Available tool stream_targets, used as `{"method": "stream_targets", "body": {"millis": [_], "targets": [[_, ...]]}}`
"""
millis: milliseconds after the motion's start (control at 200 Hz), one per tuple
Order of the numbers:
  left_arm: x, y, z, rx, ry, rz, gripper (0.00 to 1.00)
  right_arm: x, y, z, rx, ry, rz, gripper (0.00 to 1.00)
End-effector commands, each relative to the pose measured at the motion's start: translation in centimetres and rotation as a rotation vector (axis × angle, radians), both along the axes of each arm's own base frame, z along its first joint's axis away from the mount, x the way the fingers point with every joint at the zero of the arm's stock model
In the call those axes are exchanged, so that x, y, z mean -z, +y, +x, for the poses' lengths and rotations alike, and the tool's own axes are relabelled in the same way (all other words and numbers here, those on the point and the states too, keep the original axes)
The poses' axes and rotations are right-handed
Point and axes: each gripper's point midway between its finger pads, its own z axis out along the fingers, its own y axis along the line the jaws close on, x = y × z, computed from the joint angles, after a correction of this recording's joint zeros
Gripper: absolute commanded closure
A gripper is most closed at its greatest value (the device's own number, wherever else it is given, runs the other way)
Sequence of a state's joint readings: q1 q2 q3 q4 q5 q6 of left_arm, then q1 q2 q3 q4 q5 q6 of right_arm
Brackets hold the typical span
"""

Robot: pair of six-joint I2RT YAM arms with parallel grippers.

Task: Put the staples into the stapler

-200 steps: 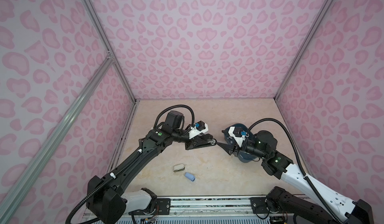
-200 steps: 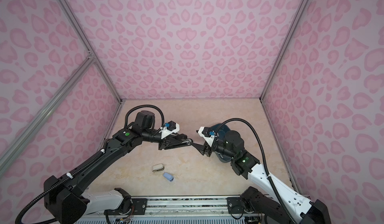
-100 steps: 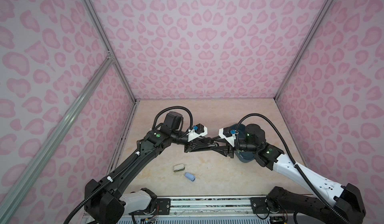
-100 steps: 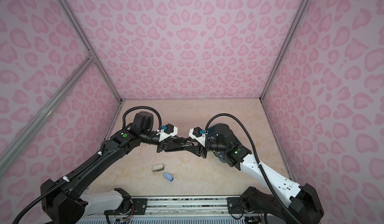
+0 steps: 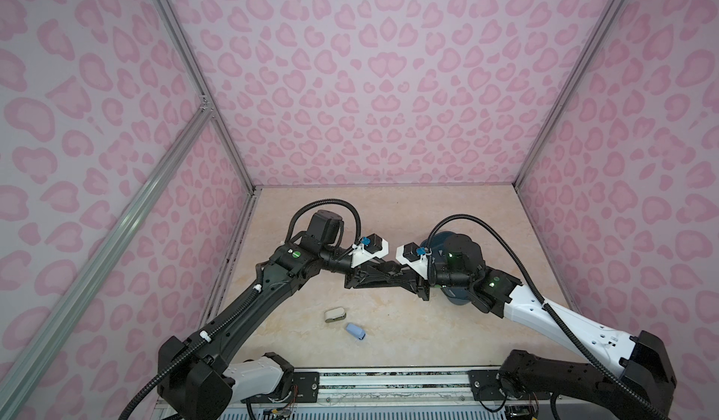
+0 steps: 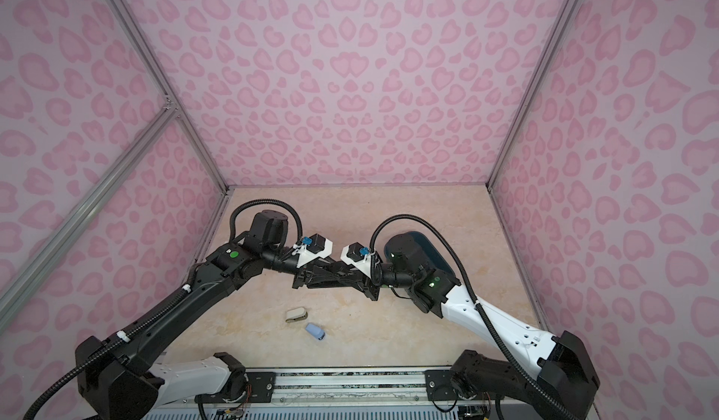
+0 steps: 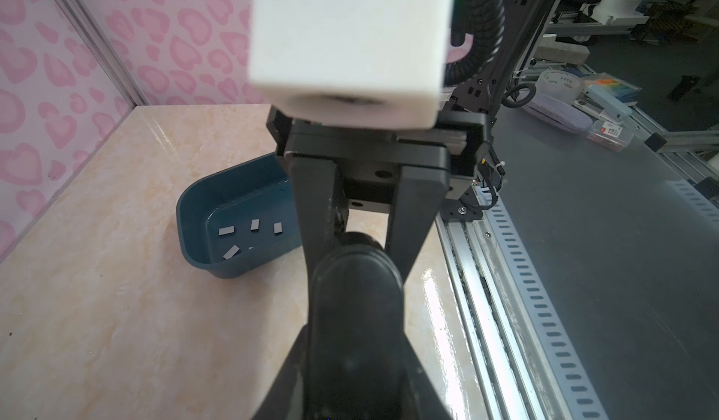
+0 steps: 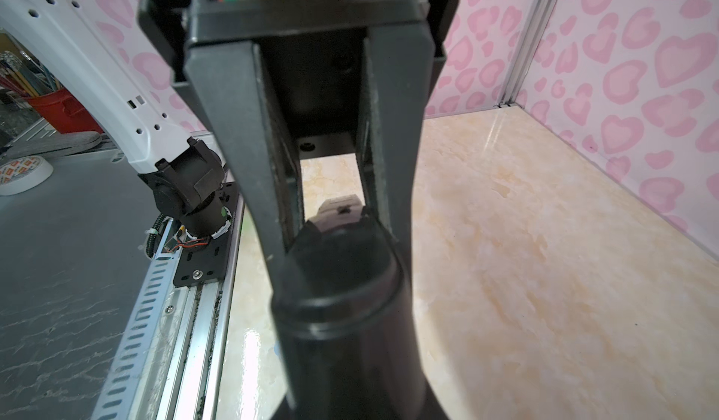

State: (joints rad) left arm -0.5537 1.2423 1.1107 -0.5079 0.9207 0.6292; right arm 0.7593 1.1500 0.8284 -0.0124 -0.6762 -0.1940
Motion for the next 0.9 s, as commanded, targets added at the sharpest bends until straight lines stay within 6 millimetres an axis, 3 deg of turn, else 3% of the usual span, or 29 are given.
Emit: {"method": "stream_targets", "body": {"millis": [0, 665, 895], "targets": [[-1.6, -0.4, 0.1, 0.028, -0.053, -0.048, 0.96, 0.9, -0.1, -0.2, 0.008, 0.017, -0.027, 0.74], [-1.5, -0.4, -0.1, 0.041, -0.056, -0.050, 0.96, 0.8, 1.4, 0.0, -0.022, 0.032, -0.023, 0.68], [-1.5, -0.2, -0.1, 0.036, -0.071, -0.048, 0.96, 1.6, 1.2, 0.1, -0.007, 0.044, -0.042, 0.79]]}}
